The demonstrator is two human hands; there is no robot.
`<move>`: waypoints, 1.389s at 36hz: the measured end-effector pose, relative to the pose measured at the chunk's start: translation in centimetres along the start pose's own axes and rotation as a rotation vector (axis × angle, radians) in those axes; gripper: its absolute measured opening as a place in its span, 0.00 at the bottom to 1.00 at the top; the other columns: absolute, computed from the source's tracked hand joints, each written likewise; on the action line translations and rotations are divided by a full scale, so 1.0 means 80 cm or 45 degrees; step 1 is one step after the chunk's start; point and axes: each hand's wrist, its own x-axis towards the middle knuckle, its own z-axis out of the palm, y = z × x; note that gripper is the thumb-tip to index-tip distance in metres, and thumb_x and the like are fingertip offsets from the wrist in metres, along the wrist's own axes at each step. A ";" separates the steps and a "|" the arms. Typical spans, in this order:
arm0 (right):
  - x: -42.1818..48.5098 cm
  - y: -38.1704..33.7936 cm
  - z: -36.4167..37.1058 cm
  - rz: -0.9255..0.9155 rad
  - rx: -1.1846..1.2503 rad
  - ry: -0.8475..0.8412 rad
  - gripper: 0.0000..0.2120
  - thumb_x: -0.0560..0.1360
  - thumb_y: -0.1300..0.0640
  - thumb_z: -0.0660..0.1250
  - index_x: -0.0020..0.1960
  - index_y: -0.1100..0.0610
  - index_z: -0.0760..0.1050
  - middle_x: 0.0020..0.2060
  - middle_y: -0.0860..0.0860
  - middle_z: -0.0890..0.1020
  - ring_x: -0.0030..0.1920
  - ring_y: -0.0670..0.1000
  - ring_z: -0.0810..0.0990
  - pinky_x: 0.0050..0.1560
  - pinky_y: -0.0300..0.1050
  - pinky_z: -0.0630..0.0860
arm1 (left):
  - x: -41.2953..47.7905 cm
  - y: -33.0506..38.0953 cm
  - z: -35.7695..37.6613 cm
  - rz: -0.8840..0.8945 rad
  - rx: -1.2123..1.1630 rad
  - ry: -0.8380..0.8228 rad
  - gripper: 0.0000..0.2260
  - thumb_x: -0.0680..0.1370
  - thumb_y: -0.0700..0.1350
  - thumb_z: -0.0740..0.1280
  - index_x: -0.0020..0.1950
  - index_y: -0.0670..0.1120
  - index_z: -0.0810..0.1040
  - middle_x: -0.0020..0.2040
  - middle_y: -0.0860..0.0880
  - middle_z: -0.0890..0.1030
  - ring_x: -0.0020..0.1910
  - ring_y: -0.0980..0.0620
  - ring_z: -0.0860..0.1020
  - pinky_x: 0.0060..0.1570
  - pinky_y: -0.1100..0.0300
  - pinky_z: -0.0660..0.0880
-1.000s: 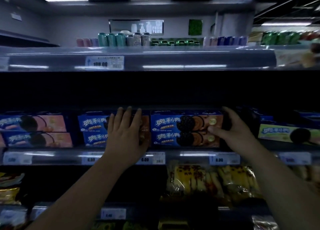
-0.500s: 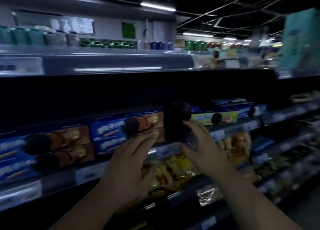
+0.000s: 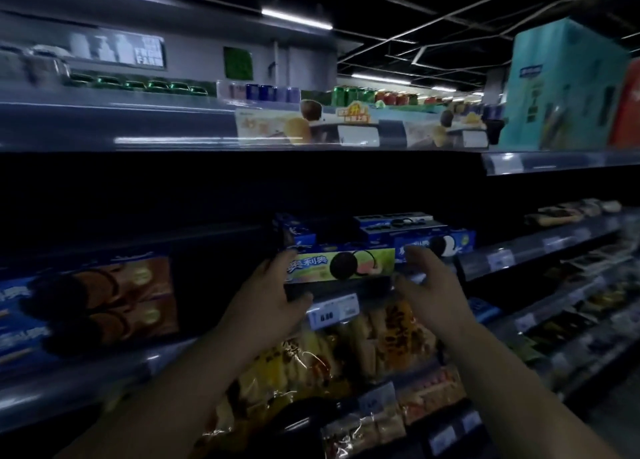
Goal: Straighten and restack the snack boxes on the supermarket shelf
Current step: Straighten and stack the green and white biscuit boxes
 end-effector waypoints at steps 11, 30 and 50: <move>0.085 0.051 0.012 -0.140 -0.234 -0.263 0.32 0.78 0.47 0.64 0.78 0.48 0.54 0.67 0.54 0.74 0.62 0.56 0.76 0.52 0.49 0.76 | 0.081 -0.001 0.033 -0.419 -0.410 0.095 0.41 0.75 0.44 0.72 0.79 0.50 0.49 0.62 0.51 0.73 0.54 0.56 0.74 0.52 0.63 0.69; 0.093 -0.032 0.092 -0.326 0.222 -0.618 0.34 0.74 0.42 0.70 0.74 0.36 0.56 0.69 0.43 0.70 0.66 0.45 0.70 0.59 0.43 0.70 | 0.008 -0.017 -0.010 -0.419 -0.101 0.475 0.29 0.77 0.45 0.68 0.74 0.55 0.59 0.56 0.52 0.74 0.51 0.57 0.76 0.51 0.55 0.77; 0.127 -0.037 0.098 -0.066 0.516 -1.050 0.14 0.73 0.62 0.73 0.55 0.49 0.80 0.58 0.46 0.80 0.61 0.45 0.77 0.63 0.45 0.73 | -0.009 -0.051 -0.035 0.029 0.712 0.346 0.26 0.72 0.55 0.63 0.68 0.50 0.74 0.64 0.47 0.78 0.65 0.44 0.75 0.63 0.47 0.72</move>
